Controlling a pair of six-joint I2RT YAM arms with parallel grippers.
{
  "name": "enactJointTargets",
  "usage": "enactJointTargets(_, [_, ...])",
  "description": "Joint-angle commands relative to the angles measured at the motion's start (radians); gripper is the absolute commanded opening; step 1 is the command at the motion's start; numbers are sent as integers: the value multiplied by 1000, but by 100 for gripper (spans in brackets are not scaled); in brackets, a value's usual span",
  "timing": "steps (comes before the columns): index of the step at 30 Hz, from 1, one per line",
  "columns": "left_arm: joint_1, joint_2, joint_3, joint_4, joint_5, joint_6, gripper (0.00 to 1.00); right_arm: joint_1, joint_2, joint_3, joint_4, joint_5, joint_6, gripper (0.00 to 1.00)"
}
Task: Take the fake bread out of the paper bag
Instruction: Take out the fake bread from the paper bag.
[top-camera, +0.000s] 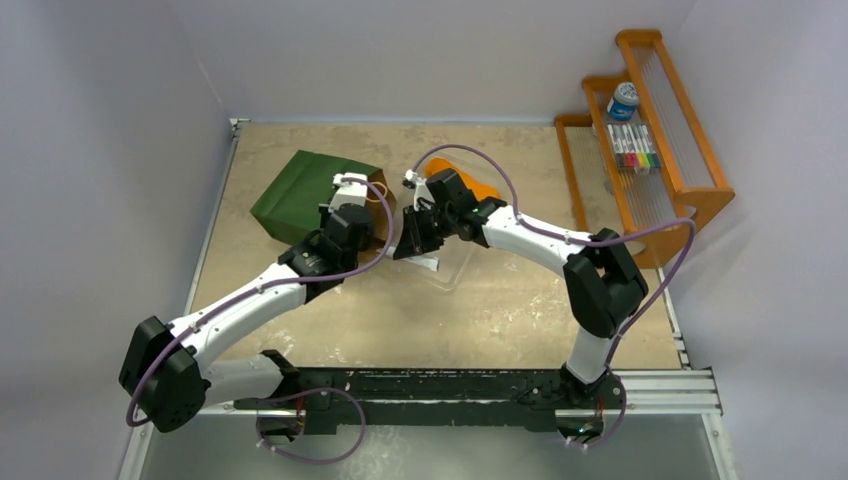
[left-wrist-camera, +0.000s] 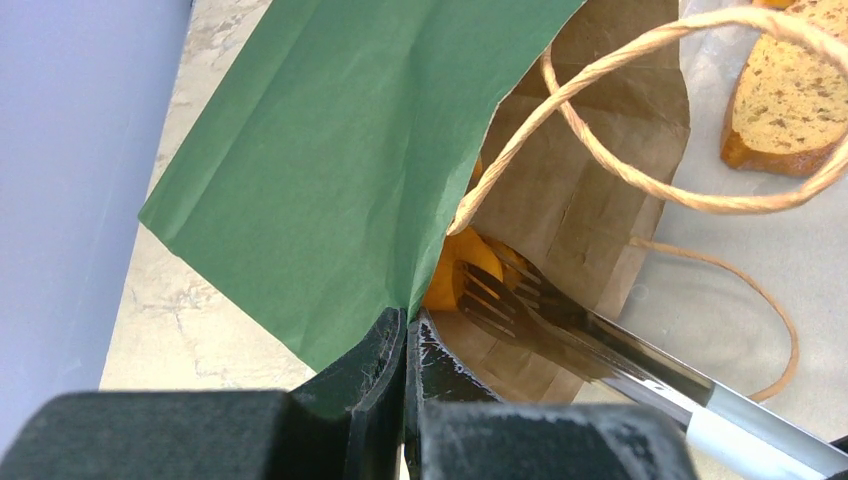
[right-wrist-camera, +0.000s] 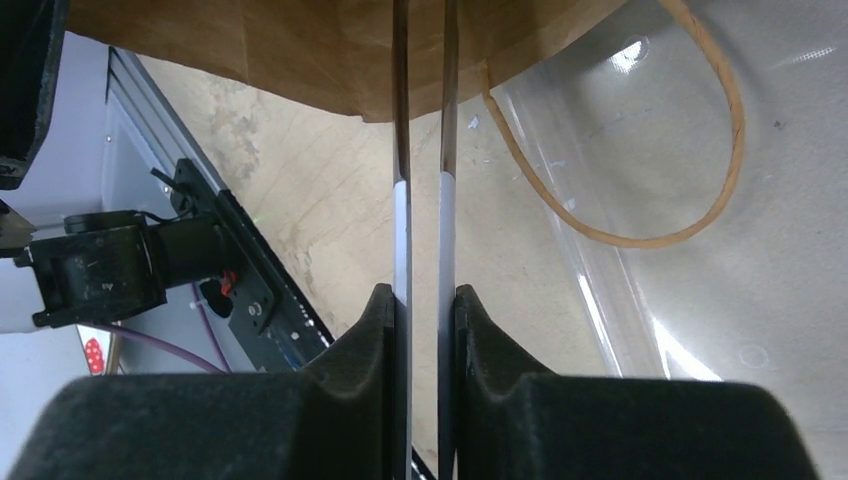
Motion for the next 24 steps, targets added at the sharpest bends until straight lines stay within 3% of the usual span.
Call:
enactJointTargets(1, [-2, 7, 29, 64, -59, -18, 0, 7, -65, 56, 7, 22, -24, 0])
enactJointTargets(7, [4, 42, 34, 51, -138, -40, 0, 7, -135, 54, -70, 66, -45, 0])
enactJointTargets(24, [70, 84, 55, 57, -141, -82, 0, 5, -375, -16, -218, 179, -7, 0])
